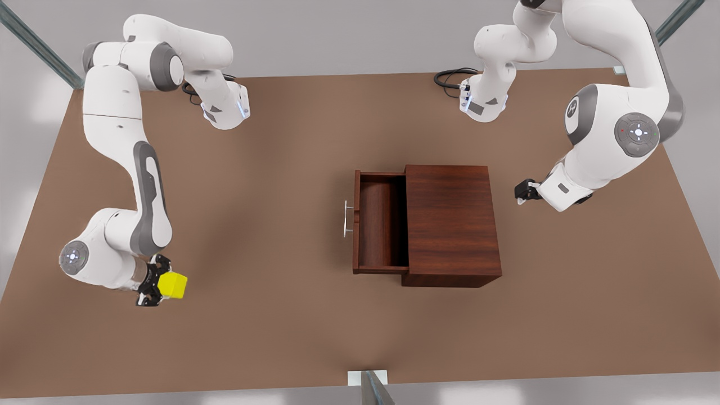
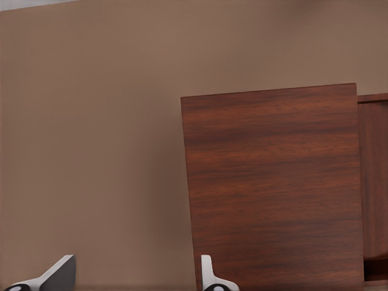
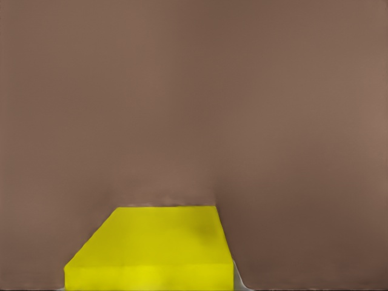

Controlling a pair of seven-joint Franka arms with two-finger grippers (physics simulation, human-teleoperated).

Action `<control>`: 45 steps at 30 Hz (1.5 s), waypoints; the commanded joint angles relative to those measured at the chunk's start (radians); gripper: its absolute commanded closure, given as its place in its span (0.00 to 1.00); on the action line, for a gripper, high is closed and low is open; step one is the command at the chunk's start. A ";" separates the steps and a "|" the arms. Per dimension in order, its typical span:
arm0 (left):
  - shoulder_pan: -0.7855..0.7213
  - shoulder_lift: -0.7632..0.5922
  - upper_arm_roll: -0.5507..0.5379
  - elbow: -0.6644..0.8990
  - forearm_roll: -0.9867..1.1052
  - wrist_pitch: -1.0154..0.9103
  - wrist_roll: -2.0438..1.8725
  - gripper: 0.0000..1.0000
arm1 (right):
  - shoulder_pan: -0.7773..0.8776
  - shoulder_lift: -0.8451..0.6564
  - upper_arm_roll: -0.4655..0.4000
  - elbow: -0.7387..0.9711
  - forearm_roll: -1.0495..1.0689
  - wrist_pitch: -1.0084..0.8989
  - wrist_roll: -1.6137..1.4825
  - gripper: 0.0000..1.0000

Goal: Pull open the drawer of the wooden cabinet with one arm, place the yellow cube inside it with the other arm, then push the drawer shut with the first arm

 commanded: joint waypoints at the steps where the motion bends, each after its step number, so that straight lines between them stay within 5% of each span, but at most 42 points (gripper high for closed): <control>1: 0.000 0.000 0.000 0.001 0.001 -0.001 -0.001 0.00 | 0.042 -0.019 -0.006 0.004 -0.005 -0.112 0.246 0.37; 7: 0.000 -0.001 0.000 0.001 0.001 -0.001 -0.001 0.00 | 0.185 -0.060 -0.015 0.079 0.022 -0.292 0.359 0.37; 12: -0.001 -0.001 0.000 -0.001 0.001 -0.012 -0.004 0.00 | 0.361 -0.059 -0.134 0.171 0.099 -0.400 0.515 0.37; 24: -0.004 -0.001 -0.002 -0.003 0.002 -0.013 -0.004 0.00 | 0.604 -0.005 -0.129 0.369 0.085 -0.555 0.949 0.37; 45: -0.009 0.000 -0.005 -0.003 0.007 -0.021 -0.004 0.00 | 0.773 0.136 -0.019 0.506 0.159 -0.211 1.350 0.39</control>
